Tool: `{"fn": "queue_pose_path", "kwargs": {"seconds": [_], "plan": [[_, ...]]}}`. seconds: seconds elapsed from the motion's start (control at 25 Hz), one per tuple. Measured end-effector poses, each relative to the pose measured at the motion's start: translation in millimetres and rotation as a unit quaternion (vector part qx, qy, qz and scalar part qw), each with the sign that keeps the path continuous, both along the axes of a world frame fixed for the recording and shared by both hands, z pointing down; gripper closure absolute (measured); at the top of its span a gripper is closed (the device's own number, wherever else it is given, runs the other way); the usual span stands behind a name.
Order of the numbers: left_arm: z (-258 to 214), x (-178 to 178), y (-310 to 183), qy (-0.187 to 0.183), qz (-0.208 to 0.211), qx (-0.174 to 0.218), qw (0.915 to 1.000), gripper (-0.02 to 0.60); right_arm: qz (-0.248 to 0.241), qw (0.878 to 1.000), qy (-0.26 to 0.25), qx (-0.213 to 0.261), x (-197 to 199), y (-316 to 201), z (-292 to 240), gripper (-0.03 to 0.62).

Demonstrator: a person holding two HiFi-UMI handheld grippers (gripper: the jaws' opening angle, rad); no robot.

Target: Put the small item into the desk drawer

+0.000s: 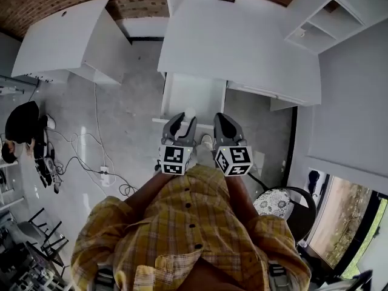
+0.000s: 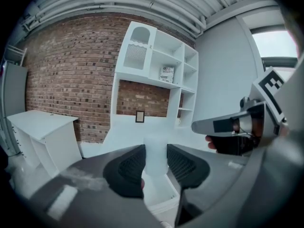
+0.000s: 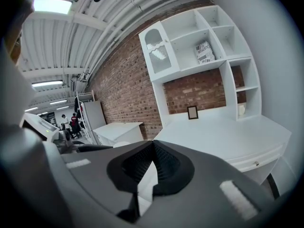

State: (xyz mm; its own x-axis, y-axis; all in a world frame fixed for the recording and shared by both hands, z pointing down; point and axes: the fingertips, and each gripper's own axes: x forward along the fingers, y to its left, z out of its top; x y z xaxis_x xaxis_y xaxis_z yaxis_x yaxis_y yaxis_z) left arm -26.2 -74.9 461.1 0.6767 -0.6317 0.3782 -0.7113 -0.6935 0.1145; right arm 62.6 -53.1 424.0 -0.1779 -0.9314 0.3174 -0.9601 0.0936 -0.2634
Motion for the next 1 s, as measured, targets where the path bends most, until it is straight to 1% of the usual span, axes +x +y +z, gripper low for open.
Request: {"fn": "queue_pose_path", "kwargs": {"seconds": [0.16,0.36,0.56,0.84,1.0], "plan": [[8.2,14.6,-17.9,-0.003,-0.027,-0.012,0.9995,0.428,-0.028,1.000,-0.003,-0.005,11.5,-21.2,7.1,0.595],[18.7,37.0,-33.4,-0.011,-0.054,-0.031,0.9980,0.428,-0.047,0.999,-0.013,-0.016,32.8,-42.1,19.3,0.595],[35.1,51.5,-46.6,-0.030,-0.070,-0.037,0.9964,0.428,-0.064,0.997,-0.026,-0.028,46.0,-58.9,34.9,0.595],[62.7,66.6,-64.7,-0.043,-0.089,-0.055,0.9935,0.428,-0.088,0.994,-0.035,-0.052,57.0,-78.2,64.9,0.595],[79.4,75.2,-70.7,-0.050,-0.098,-0.067,0.9917,0.428,-0.095,0.993,-0.036,-0.067,65.3,-80.9,84.4,0.595]]}}
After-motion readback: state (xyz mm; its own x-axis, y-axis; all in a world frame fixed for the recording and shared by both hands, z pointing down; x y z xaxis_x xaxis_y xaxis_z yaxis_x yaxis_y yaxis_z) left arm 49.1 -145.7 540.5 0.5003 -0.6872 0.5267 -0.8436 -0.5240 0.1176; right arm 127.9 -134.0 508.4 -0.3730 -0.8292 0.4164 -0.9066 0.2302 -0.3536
